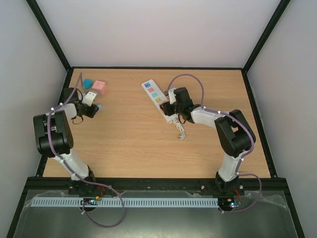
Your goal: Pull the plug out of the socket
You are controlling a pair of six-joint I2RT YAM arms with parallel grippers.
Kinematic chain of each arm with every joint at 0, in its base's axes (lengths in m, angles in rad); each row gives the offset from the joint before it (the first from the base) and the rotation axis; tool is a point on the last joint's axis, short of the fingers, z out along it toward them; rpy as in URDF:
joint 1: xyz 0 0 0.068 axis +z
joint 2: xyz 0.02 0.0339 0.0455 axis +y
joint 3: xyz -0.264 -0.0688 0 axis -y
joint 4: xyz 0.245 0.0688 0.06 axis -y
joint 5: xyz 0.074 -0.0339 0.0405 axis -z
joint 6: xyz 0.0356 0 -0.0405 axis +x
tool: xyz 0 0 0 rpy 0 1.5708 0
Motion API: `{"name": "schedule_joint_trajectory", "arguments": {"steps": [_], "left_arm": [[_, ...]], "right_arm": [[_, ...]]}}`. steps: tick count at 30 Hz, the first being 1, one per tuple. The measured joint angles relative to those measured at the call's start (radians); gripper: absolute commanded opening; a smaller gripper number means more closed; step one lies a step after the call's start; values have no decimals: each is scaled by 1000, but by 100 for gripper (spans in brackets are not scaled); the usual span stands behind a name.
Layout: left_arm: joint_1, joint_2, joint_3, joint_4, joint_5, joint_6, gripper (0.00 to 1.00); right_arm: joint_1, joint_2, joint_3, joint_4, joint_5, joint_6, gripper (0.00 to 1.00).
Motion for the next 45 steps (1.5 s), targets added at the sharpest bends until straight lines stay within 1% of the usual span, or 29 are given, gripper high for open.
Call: {"name": "schedule_joint_trajectory", "arguments": {"steps": [3,6,7,12,15,20,24,26,27,30,32,35,36,39,41,43,45], "left_arm": [[-36,-21,-43,22,-50,44,31],[-63,-24,-55,38,-79,71,40],[-66,-24,-54,40,-85,75,44],[-67,-31,-50,32,-92,75,70],[-68,-67,-50,26,-79,60,80],[-91,-151,-30,8,-38,42,89],[-143,-201,-28,-13,5,40,91],[-174,-217,-28,-35,33,45,92],[-189,-222,-28,-49,46,50,92],[-240,-231,-28,-90,85,68,92],[-269,-232,-28,-114,103,80,92],[-317,-232,-28,-132,119,85,92],[-330,-232,-28,-134,121,85,93],[-377,-232,-27,-144,129,84,95],[-402,-232,-27,-149,132,84,96],[-430,-232,-24,-152,134,78,99],[-459,-232,-21,-144,135,62,100]], "right_arm": [[0,0,0,0,-1,0,22],[0,0,0,0,-2,-2,22],[0,0,0,0,-4,-3,22],[0,0,-1,2,-13,-11,22],[4,0,-1,2,-34,-26,22],[36,0,-1,0,-62,-45,22],[79,0,-1,-2,-89,-64,24],[101,0,-1,-5,-107,-76,26],[110,0,-2,-5,-117,-80,29],[126,-2,-6,-6,-142,-95,44],[127,-5,-8,-9,-152,-105,55],[126,-13,-14,-15,-166,-117,77],[126,-21,-23,-25,-178,-118,81],[127,-44,-66,-63,-200,-126,92],[125,-65,-99,-72,-209,-130,96],[116,-99,-129,-74,-216,-134,98],[101,-143,-159,-67,-229,-142,98]]}}
